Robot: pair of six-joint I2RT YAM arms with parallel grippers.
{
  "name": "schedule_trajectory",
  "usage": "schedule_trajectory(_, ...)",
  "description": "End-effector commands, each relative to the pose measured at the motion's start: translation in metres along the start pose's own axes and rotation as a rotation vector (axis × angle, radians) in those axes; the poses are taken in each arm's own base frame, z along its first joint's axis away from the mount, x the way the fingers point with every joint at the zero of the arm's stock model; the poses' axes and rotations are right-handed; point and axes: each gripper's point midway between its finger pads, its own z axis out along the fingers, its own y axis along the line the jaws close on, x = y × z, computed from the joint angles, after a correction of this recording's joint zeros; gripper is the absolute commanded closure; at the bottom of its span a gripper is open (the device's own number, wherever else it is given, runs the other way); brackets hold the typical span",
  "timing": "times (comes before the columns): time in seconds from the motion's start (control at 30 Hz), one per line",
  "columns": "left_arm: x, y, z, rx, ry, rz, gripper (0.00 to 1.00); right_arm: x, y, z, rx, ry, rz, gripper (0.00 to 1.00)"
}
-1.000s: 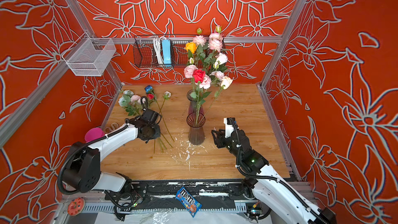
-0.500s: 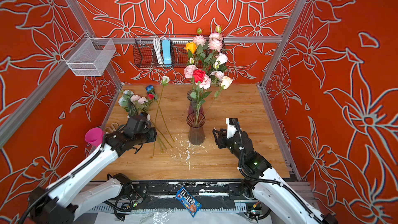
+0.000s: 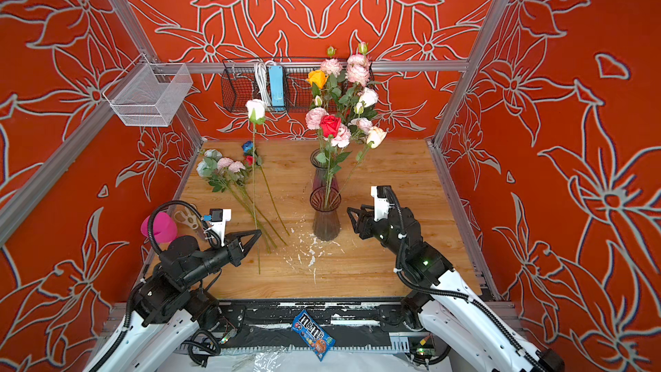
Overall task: Arrange flowers in a vase
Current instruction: Pick up the flower from the top-center of the table, then place the flower in the vase.
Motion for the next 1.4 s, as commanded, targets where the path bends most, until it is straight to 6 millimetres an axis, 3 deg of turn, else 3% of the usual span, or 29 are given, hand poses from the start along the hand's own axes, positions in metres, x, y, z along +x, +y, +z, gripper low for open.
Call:
schedule_trajectory(0.0,-0.038,-0.043,0.006,0.141,-0.067,0.141,1.00,-0.049,0.055,-0.015,-0.211,-0.094,-0.037,0.38)
schedule_trajectory(0.13,-0.058,-0.071,0.024,0.212,-0.052,0.250,1.00,-0.083,0.090,-0.024,-0.333,-0.138,-0.052,0.33)
schedule_trajectory(0.23,-0.065,-0.094,0.033,0.272,-0.032,0.318,1.00,-0.098,0.111,-0.027,-0.412,-0.131,-0.063,0.32)
schedule_trajectory(0.43,-0.046,-0.122,0.060,0.345,0.049,0.368,1.00,-0.119,0.143,-0.029,-0.558,-0.128,-0.026,0.30)
schedule_trajectory(0.57,-0.039,-0.133,0.069,0.369,0.053,0.382,1.00,-0.124,0.151,-0.026,-0.600,-0.120,-0.008,0.33)
schedule_trajectory(0.77,-0.032,-0.139,0.080,0.373,0.087,0.392,1.00,-0.127,0.154,-0.022,-0.610,-0.114,-0.015,0.45)
schedule_trajectory(0.97,-0.027,-0.141,0.086,0.372,0.114,0.396,1.00,-0.131,0.155,-0.017,-0.614,-0.121,0.000,0.74)
schedule_trajectory(1.2,-0.023,-0.137,0.090,0.355,0.125,0.384,1.00,-0.128,0.151,-0.020,-0.598,-0.135,-0.007,0.99)
schedule_trajectory(1.3,-0.022,-0.136,0.092,0.349,0.127,0.374,1.00,-0.128,0.148,-0.023,-0.584,-0.146,-0.012,1.00)
schedule_trajectory(1.37,-0.021,-0.134,0.093,0.343,0.128,0.366,0.88,-0.128,0.146,-0.024,-0.574,-0.156,-0.018,1.00)
